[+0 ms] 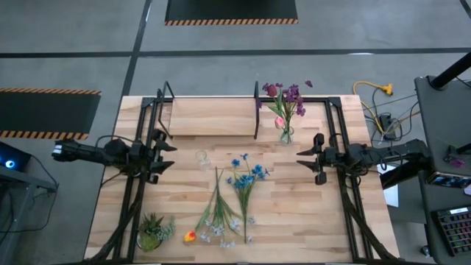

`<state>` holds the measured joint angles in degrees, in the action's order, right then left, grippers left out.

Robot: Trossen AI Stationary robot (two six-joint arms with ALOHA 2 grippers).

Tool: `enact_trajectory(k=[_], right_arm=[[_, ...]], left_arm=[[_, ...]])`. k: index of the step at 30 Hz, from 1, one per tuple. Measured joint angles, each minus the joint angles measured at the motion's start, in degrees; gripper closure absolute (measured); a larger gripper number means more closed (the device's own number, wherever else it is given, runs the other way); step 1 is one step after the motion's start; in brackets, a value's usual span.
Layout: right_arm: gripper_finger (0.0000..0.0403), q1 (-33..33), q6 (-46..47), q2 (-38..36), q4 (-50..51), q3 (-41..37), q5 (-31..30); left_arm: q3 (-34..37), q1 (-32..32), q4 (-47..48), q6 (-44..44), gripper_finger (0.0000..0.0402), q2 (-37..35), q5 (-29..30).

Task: Pick and place flowers into a vace then onto a shelf
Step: Put the blue flowers into the left transparent vase

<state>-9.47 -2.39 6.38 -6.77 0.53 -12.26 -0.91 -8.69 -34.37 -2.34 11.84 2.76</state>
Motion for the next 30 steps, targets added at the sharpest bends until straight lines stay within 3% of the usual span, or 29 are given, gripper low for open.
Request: enact_trajectory(k=[7,12,18,23,30], right_arm=[[0.0287,-0.02,-2.57,0.01,-1.06,0.00,-8.45],[0.0292,0.00,-2.78,0.10,0.51,0.00,-8.97],[0.0289,0.00,-4.11,0.07,0.62,0.00,-9.02],[0.0294,0.00,-7.53,0.07,0.51,0.00,-12.45],[0.0306,0.00,-7.03,0.10,0.60,0.00,-14.90]], left_arm=[[-2.57,0.00,0.06,-0.60,0.0203,6.18,0.01],[-8.73,0.00,1.19,-0.79,0.0203,14.92,0.01],[-22.80,0.00,17.28,-2.23,0.0203,25.56,0.71],[-33.28,0.00,27.09,6.42,0.0203,34.49,3.29],[-43.99,-0.02,38.88,10.91,0.0203,45.16,3.49]])
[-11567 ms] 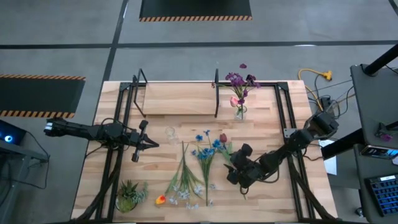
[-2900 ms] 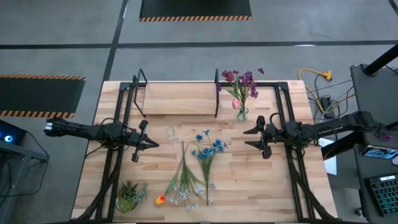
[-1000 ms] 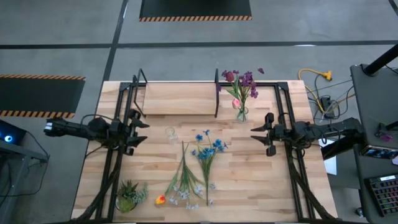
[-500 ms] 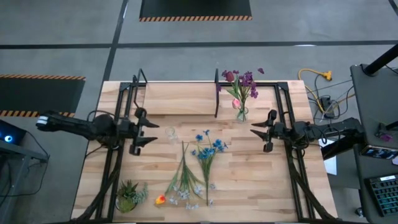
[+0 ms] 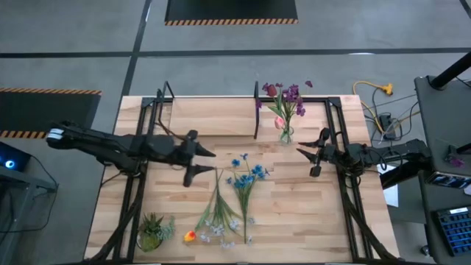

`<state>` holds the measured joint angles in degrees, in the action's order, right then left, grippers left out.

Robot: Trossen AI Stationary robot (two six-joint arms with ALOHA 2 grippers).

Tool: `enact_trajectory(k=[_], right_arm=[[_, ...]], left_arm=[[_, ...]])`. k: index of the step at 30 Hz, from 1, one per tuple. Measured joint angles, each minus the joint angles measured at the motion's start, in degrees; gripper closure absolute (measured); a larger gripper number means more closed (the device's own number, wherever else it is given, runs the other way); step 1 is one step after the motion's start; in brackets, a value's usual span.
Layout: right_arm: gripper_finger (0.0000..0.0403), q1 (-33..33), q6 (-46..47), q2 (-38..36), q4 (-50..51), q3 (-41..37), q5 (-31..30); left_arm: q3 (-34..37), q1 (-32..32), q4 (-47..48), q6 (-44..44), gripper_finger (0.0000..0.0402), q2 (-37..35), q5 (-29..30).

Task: Pick and place flowers into a vace then onto a shelf
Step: Put the blue flowers into the left transparent vase

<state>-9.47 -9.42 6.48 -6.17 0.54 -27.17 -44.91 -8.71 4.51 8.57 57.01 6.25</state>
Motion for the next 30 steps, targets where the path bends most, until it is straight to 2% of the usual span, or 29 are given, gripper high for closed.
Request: enact_trajectory(k=[11,16,24,30], right_arm=[[0.0322,0.00,3.48,0.73,0.15,0.02,0.14],[0.0328,0.00,6.00,0.74,0.09,0.02,0.14],[0.0326,0.00,6.67,0.74,0.15,0.02,0.14],[0.0319,0.00,7.48,0.74,0.10,0.02,0.14]], left_arm=[[-14.13,-0.37,12.03,0.98,0.0203,11.86,-0.08],[-17.60,-0.42,13.69,2.61,0.0203,15.88,-0.12],[-20.16,-4.04,13.86,14.79,0.0203,19.19,-0.12],[-19.71,-8.20,13.68,31.06,0.0203,20.67,-0.13]])
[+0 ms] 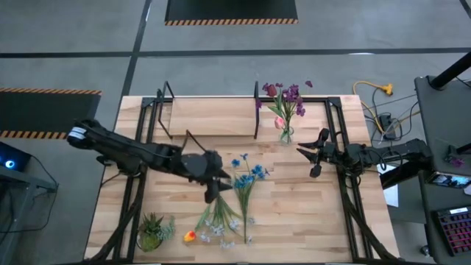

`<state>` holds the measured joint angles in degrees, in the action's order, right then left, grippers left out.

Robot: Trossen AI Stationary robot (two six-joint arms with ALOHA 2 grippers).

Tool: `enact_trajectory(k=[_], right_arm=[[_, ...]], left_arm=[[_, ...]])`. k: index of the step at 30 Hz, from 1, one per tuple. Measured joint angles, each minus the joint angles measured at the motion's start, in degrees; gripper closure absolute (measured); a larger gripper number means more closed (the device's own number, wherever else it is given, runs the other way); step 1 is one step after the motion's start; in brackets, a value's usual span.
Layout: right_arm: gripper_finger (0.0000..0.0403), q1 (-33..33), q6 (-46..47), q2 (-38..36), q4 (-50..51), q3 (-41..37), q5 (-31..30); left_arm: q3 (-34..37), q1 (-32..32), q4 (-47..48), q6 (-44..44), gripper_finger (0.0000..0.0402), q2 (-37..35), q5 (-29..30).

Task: Pick and place flowers into a vace then onto a shelf
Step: Put the blue flowers into the left transparent vase

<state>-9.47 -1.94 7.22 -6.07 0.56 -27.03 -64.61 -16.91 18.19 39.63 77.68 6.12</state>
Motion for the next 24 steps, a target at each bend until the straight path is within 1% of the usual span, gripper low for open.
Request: enact_trajectory(k=[4,7,10,15,20,22,24], right_arm=[[0.0316,0.00,-1.55,0.00,-0.08,0.00,-0.02],[0.0318,0.00,-4.25,0.00,-0.09,0.00,-0.02],[0.0323,0.00,-6.03,0.00,-0.11,0.00,-0.02],[0.0333,0.00,-6.16,-0.02,-1.06,0.00,-0.11],[0.0332,0.00,-6.22,0.00,-1.45,0.00,-0.11],[0.0328,0.00,-6.03,-0.06,-2.37,0.00,-0.65],[0.0322,0.00,-5.77,-0.10,-2.63,0.00,-3.26]], left_arm=[[1.02,-2.71,0.13,12.88,0.0203,2.34,-0.11],[1.00,-3.65,0.02,21.75,0.0203,5.24,1.53],[0.00,-3.72,0.12,28.31,0.0203,9.30,1.74],[-4.17,-3.70,0.17,32.89,0.0203,15.29,1.97],[-11.68,-3.70,1.64,34.90,0.0203,21.47,4.88],[-16.40,-3.70,6.40,35.08,0.0203,24.43,5.59],[-21.80,-3.70,13.19,36.56,0.0203,27.57,6.44]])
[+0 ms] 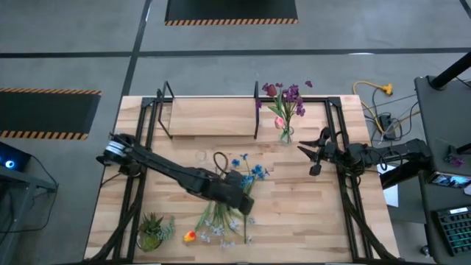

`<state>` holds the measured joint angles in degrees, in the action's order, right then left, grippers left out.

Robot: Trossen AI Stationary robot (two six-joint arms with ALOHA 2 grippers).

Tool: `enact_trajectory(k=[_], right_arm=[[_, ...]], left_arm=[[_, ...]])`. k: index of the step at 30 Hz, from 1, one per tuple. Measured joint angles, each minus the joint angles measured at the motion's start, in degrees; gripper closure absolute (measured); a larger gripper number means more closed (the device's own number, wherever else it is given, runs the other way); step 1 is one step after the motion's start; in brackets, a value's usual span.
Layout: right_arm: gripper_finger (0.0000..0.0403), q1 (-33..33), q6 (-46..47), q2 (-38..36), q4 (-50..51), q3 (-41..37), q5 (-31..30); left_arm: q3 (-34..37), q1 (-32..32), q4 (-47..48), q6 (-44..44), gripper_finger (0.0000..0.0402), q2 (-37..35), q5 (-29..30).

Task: Pick and place flowers into a vace then onto a shelf
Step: Put the blue flowers into the left transparent vase

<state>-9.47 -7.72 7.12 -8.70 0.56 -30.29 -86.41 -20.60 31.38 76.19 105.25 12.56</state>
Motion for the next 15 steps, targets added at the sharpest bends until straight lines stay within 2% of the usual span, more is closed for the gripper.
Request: enact_trajectory(k=[6,11,15], right_arm=[[0.0301,0.02,-0.43,0.10,0.77,0.00,-8.70],[0.0289,0.00,-0.44,0.10,0.98,-0.02,-8.91],[0.0282,0.02,-0.43,0.10,1.00,-0.02,-8.91]], left_arm=[[-17.40,0.00,22.13,5.77,0.0203,10.59,2.50],[-27.48,0.00,26.90,5.96,0.0203,18.14,2.52],[-31.00,0.02,28.67,5.94,0.0203,21.66,2.49]])
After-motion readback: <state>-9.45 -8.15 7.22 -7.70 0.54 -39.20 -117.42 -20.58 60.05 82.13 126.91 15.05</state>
